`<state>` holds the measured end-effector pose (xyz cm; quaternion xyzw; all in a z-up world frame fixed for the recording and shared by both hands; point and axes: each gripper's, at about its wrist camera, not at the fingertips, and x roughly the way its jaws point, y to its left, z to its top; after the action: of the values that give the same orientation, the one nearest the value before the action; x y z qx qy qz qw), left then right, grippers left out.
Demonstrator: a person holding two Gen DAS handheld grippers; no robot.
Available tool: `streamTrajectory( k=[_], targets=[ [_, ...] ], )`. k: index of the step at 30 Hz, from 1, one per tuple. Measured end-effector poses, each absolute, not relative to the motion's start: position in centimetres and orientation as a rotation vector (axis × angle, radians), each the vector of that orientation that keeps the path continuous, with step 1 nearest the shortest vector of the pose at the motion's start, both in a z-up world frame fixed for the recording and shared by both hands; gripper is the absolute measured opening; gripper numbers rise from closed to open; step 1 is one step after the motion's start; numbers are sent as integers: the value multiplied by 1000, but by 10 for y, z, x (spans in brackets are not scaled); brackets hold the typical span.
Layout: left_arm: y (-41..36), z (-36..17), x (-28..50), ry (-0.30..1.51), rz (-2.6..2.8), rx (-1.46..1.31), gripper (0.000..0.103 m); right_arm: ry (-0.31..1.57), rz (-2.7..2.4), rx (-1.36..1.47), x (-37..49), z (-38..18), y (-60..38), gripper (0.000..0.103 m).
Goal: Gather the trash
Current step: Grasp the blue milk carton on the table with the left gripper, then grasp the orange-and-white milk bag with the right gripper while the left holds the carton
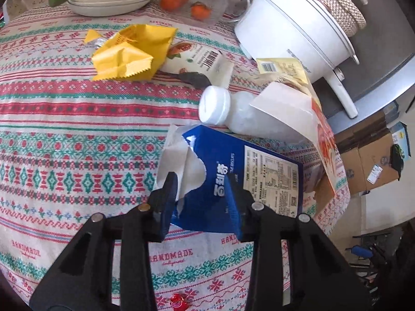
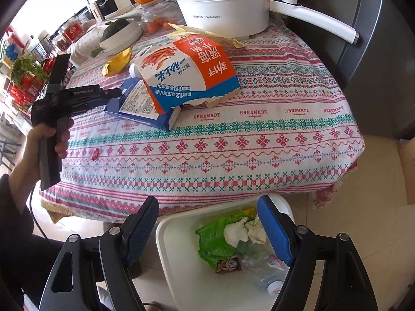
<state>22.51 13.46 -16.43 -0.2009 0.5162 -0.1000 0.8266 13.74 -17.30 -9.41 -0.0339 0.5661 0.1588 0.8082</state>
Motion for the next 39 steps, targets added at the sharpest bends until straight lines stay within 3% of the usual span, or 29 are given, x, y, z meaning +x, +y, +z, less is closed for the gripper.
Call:
streamTrajectory(
  k=[13, 17, 22, 31, 39],
  targets=[
    [101, -164, 181, 1207, -473, -385, 33, 1213, 323, -36, 142, -95, -180, 80],
    [86, -161, 175, 1207, -478, -399, 16, 1221, 319, -39, 141, -98, -180, 80],
    [69, -139, 175, 1157, -481, -402, 7, 1213, 314, -36, 141, -96, -181, 80],
    [89, -89, 129, 1123, -303, -293, 4, 1154, 269, -47, 160, -89, -175, 80],
    [115, -46, 87, 943, -114, -234, 1, 1094, 268, -146, 184, -93, -126, 80]
  ],
)
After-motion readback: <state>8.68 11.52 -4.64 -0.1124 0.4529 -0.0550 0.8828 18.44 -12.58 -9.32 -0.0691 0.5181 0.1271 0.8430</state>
